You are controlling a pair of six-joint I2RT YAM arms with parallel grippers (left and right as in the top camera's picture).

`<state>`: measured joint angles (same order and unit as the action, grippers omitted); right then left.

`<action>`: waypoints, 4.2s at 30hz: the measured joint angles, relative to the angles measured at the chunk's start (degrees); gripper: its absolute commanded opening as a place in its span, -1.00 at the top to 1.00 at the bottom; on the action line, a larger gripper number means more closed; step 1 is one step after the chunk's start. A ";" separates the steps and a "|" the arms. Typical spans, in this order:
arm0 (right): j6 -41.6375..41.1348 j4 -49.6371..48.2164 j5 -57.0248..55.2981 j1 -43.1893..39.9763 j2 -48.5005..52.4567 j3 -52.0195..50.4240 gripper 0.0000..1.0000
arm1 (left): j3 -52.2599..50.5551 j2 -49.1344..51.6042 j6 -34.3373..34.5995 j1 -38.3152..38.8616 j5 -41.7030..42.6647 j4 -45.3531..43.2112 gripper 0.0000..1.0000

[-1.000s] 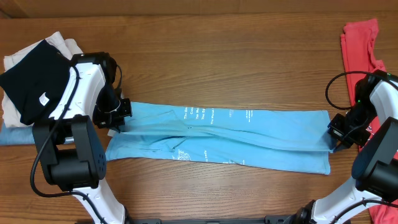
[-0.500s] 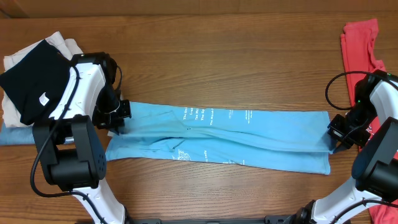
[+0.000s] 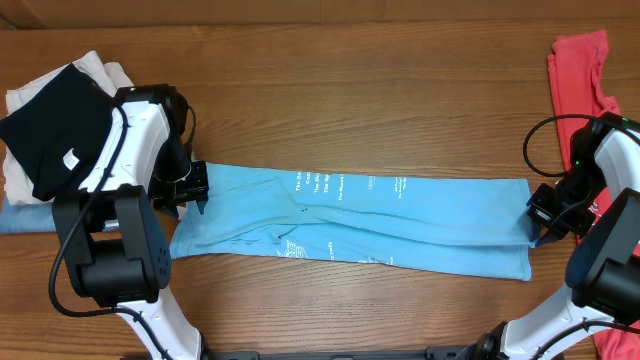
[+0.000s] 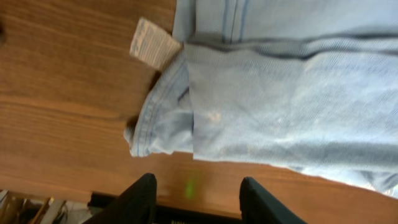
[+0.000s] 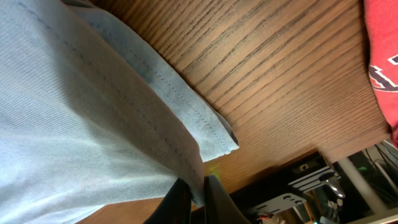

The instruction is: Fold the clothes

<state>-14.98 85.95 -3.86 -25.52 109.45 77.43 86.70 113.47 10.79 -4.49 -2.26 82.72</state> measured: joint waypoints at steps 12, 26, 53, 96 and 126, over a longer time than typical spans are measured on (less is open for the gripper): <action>0.02 -0.68 0.00 0.02 0.00 0.00 0.80 | 0.00 0.00 0.04 0.00 0.07 -3.02 0.37; -0.22 -0.37 0.00 0.00 0.00 -1.55 0.92 | 0.00 0.00 0.04 0.00 0.07 -4.37 0.37; 1.14 -6.80 0.37 -1.36 0.00 0.72 -0.37 | 0.00 0.00 0.04 0.00 0.09 -5.03 0.23; 16.33 -19.34 15.02 -2.14 -0.02 -9.29 0.92 | -0.09 0.00 0.04 0.00 0.09 -5.88 0.29; 6.08 -7.19 8.35 30.29 -0.02 12.15 0.92 | -0.11 0.00 0.07 0.00 6.14 -8.02 0.30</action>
<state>-8.91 78.76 4.49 4.78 109.43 89.58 86.59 113.47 10.85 -4.49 3.88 74.70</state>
